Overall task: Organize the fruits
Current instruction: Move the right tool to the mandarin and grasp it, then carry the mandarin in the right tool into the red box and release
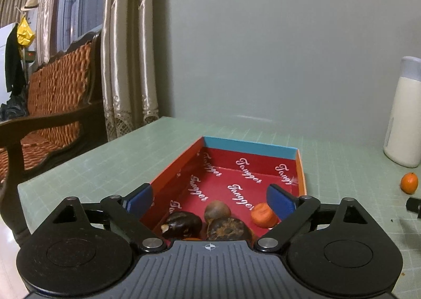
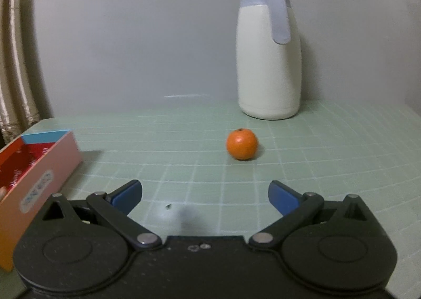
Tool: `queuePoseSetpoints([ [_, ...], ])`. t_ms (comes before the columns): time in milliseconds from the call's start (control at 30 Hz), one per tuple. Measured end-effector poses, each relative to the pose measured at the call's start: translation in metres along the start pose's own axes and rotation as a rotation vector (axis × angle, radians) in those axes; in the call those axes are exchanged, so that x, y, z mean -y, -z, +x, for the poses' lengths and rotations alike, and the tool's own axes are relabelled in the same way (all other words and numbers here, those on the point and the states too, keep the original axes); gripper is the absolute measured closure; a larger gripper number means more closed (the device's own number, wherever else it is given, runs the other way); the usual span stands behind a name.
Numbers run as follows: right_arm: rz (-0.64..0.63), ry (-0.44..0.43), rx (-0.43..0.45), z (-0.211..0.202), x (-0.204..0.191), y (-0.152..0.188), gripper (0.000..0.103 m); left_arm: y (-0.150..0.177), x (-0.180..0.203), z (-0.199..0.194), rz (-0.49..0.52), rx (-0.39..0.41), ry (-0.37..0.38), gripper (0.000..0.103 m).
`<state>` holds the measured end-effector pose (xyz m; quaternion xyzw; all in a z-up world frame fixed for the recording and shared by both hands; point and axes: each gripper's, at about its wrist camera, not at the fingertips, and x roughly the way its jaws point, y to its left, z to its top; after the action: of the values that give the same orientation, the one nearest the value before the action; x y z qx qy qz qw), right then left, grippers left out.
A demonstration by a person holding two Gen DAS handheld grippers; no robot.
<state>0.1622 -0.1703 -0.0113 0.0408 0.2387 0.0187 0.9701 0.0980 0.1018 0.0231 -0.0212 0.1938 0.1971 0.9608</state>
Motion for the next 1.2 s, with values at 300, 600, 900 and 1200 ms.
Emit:
queuePoseSetpoints([
  [300,0.011,0.054,-0.070,0.057,0.018,-0.031,0.015,0.002,-0.011,0.002,-0.015,0.040,-0.039,0.010],
  [600,-0.003,0.083,-0.132,0.099,0.026,-0.041,0.043,0.002,-0.021,0.006,-0.048,0.042,-0.081,0.007],
  [900,-0.014,0.038,-0.112,0.096,0.022,-0.040,0.062,0.007,-0.035,0.002,-0.067,0.040,-0.162,0.005],
  [1200,-0.095,-0.077,-0.064,0.062,-0.020,-0.036,0.062,0.010,-0.044,-0.003,-0.048,0.036,-0.204,0.004],
])
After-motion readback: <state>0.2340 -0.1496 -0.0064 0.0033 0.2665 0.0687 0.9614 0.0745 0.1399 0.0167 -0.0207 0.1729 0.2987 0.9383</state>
